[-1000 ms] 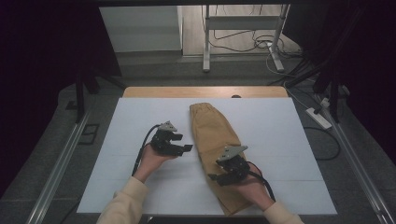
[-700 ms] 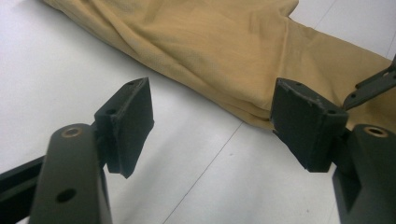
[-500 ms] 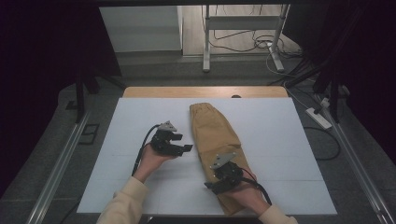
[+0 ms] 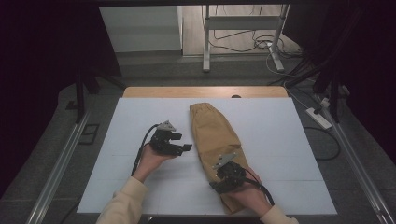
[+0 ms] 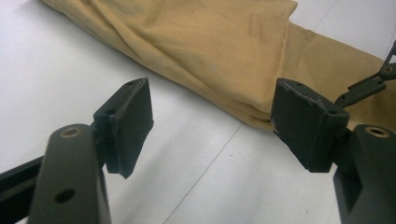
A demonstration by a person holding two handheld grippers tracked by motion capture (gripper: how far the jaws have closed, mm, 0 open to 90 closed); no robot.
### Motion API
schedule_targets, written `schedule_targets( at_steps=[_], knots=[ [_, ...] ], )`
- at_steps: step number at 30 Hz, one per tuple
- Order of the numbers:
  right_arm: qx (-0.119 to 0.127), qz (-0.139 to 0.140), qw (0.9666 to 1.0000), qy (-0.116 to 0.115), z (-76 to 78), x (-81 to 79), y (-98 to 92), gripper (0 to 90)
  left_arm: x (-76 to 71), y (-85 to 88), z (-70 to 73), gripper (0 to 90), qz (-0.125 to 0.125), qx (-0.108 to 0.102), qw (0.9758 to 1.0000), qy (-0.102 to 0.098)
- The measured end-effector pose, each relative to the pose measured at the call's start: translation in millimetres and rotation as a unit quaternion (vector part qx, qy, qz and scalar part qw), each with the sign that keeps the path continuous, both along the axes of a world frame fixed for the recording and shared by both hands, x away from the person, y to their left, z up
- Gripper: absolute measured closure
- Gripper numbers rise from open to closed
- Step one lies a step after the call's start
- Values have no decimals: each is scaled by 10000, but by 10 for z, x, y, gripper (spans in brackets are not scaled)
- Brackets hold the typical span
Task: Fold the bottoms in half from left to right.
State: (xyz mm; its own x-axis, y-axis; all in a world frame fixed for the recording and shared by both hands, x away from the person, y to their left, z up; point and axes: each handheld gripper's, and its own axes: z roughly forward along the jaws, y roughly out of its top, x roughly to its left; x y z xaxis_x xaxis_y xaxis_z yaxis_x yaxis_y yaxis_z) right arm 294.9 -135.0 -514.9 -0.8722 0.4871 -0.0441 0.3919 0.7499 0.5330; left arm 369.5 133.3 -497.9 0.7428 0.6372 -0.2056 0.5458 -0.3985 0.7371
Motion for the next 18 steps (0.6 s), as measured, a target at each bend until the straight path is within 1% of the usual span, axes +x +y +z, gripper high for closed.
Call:
schedule_targets(
  at_steps=[1,3,8,10,12,15,18],
  knots=[
    [-14,0,10000,18,7,1,-2,400,0,0,0,294,2,-2,10000,0],
    [-20,-3,10000,63,23,-1,-5,489,-1,-2,0,294,3,-5,10000,-4],
    [-4,-33,9999,153,50,20,-53,766,-3,-7,1,293,-1,20,10000,-9],
    [19,21,9998,195,51,24,-62,826,-2,-10,0,293,-3,24,10000,-15],
    [-6,47,9998,185,53,17,-54,853,-2,-12,-2,293,3,24,10000,-3],
    [-1,58,9998,177,55,18,-58,865,-1,-6,-1,292,4,23,10000,-13],
    [101,51,9997,231,51,31,-77,870,-1,-1,3,292,11,7,10000,-23]
  ],
)
